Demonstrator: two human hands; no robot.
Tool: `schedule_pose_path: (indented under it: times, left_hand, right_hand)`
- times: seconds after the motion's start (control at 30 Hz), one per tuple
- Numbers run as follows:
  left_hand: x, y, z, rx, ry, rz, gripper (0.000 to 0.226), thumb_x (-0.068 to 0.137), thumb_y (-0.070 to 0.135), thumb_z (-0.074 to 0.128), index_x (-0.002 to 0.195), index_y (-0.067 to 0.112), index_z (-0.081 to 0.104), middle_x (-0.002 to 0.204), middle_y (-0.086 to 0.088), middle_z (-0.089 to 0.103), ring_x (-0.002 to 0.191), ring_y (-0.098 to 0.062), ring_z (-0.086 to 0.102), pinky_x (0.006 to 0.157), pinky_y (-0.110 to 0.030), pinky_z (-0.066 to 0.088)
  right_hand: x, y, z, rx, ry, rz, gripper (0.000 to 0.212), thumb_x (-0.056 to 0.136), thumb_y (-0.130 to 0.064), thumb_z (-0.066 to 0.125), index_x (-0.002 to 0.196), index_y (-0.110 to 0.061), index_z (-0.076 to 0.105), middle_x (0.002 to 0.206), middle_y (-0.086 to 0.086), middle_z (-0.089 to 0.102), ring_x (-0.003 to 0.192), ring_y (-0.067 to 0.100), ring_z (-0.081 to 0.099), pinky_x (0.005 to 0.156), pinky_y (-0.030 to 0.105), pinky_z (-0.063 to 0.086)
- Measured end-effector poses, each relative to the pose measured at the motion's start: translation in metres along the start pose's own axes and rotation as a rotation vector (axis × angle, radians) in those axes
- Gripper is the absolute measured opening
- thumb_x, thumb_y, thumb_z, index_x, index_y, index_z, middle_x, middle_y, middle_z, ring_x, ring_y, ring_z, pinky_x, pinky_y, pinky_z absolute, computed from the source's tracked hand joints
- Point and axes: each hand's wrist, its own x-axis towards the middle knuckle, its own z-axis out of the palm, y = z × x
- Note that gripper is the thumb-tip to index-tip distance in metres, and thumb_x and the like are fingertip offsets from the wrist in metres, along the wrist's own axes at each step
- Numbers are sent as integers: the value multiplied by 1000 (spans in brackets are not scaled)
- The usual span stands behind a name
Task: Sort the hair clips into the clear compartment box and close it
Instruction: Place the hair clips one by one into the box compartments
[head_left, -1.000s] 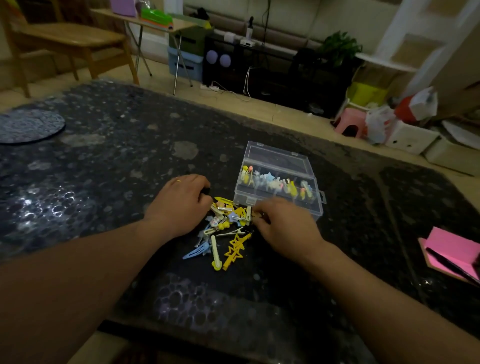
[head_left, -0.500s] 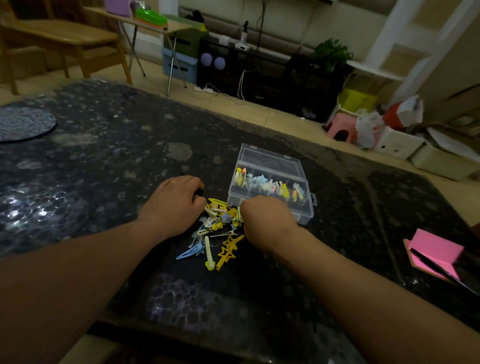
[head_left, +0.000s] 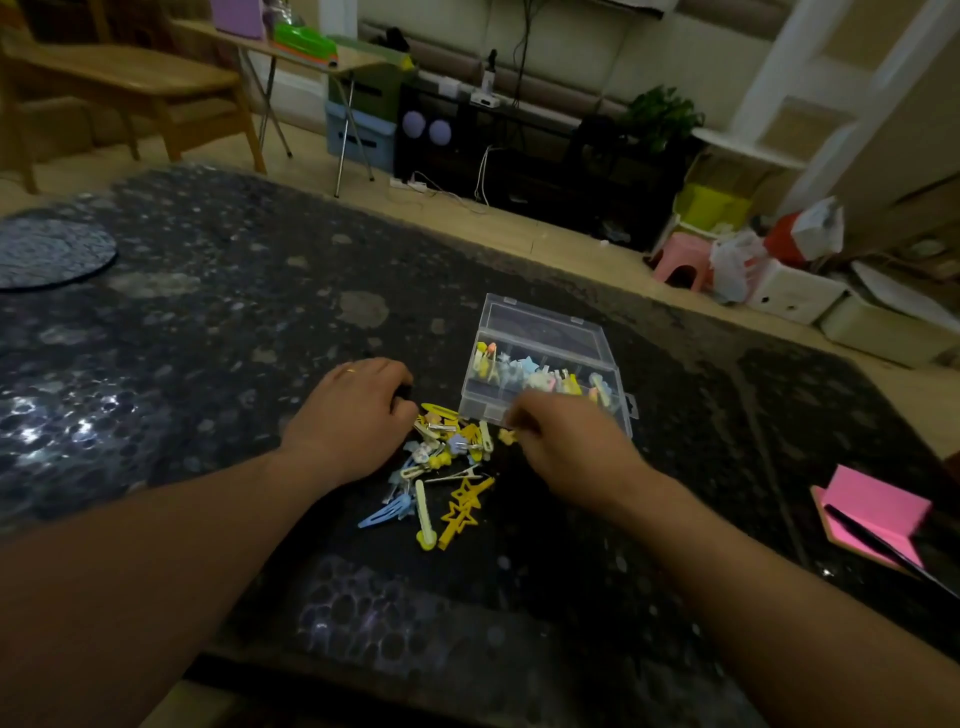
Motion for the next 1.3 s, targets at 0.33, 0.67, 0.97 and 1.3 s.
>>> schedule_pose_path:
  times: [0.33, 0.67, 0.97, 1.3]
  left_hand:
    - [1, 0, 3, 13, 32, 10, 33, 93, 33, 46, 119, 23, 63, 118, 3, 67, 109, -18, 58, 102, -38, 43]
    - [0, 1, 1, 4, 11, -4, 32, 96, 31, 45, 121, 22, 63, 121, 3, 65, 112, -18, 57, 105, -38, 41]
    - [1, 2, 2, 11, 12, -7, 32, 95, 32, 45, 119, 22, 64, 120, 3, 66, 111, -17, 58, 102, -37, 42]
    - [0, 3, -1, 7, 1, -6, 45, 90, 39, 35, 118, 21, 65, 120, 2, 67, 111, -18, 59, 103, -38, 42]
  right_hand:
    - [49, 95, -63, 137, 174, 412, 6, 98, -19, 75, 104, -18, 73, 103, 1, 73, 94, 17, 66, 83, 38, 56]
    - [73, 105, -39, 52, -19, 410, 7, 99, -22, 75, 95, -18, 80, 96, 1, 75, 80, 9, 63, 71, 29, 47]
    - [50, 88, -27, 0, 208, 356, 15, 104, -27, 63, 102, -20, 76, 99, 0, 74, 84, 15, 65, 74, 36, 56]
    - [-20, 36, 6, 64, 247, 144, 11, 103, -26, 65, 105, -25, 76, 93, -6, 77, 74, 8, 66, 68, 27, 53]
